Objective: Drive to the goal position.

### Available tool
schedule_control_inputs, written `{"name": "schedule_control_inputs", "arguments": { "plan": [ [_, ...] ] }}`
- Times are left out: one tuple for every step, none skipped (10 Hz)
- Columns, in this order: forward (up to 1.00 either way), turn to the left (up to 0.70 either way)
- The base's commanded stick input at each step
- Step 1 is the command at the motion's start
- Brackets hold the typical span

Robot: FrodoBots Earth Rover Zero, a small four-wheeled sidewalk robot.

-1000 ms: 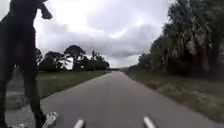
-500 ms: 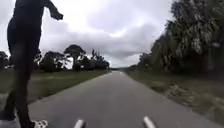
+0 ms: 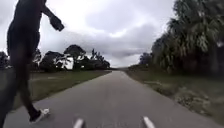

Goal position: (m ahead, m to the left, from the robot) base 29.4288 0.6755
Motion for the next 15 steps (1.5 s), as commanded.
{"name": "schedule_control_inputs", "arguments": {
  "plan": [
    [0.70,0.00],
    [0.70,0.00],
    [0.70,0.00],
    [0.70,0.00],
    [0.70,0.00],
    [0.70,0.00],
    [0.70,0.00],
    [0.70,0.00],
    [0.70,0.00],
    [0.70,0.00],
    [0.70,0.00],
    [0.70,0.00],
    [0.70,0.00],
    [0.70,0.00],
    [0.70,0.00]
  ]
}}
